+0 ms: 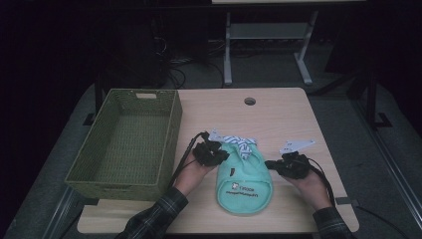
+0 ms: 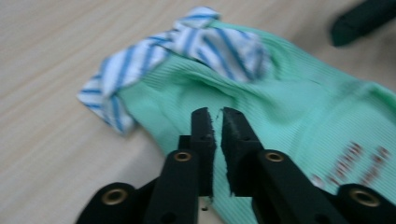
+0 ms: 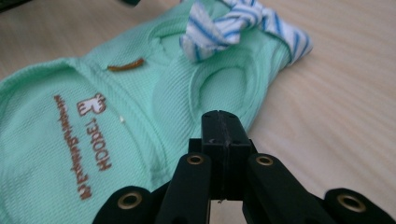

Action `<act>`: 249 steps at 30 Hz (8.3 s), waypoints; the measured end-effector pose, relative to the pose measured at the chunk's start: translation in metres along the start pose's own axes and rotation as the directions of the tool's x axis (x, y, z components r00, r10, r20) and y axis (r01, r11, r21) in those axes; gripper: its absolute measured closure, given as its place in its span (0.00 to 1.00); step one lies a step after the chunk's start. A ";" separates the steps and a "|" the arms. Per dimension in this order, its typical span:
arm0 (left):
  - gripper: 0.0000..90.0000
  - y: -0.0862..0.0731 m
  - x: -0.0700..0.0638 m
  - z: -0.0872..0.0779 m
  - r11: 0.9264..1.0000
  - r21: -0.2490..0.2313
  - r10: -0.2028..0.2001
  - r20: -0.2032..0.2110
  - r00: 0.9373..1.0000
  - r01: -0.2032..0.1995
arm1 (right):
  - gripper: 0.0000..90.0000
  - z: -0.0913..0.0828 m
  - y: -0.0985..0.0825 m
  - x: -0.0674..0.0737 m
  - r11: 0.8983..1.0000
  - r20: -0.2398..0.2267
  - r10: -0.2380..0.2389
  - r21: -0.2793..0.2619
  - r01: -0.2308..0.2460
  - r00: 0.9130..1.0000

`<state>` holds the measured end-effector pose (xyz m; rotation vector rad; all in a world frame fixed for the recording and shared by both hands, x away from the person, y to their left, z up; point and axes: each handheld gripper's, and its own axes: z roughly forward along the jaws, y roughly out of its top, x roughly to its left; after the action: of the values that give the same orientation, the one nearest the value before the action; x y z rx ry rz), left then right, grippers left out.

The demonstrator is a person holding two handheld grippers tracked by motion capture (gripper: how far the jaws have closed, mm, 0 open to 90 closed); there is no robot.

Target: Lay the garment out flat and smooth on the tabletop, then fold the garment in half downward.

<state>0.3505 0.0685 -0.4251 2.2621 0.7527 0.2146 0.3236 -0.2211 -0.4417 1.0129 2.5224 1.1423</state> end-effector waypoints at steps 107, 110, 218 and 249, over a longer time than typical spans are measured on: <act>0.52 0.039 0.057 0.018 0.998 -0.040 -0.042 -0.082 0.996 0.039 | 0.69 0.037 0.065 -0.070 0.994 0.035 0.087 -0.073 -0.084 0.996; 0.52 0.043 0.063 0.022 0.999 -0.035 -0.043 -0.082 0.996 0.040 | 0.68 0.043 0.063 -0.072 0.993 0.035 0.100 -0.061 -0.097 0.994; 0.93 0.047 0.030 -0.017 0.951 -0.230 0.181 -0.129 0.975 -0.207 | 0.94 0.002 0.084 -0.035 0.978 0.106 -0.070 -0.188 0.089 0.992; 0.91 0.017 0.011 -0.014 0.961 -0.140 0.232 -0.059 0.971 -0.238 | 0.91 0.008 0.042 -0.005 0.983 0.058 -0.117 -0.138 0.124 0.991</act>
<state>0.3618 0.0737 -0.4043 2.2091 0.4706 0.4182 0.3518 -0.1999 -0.4168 0.8301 2.3898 1.2253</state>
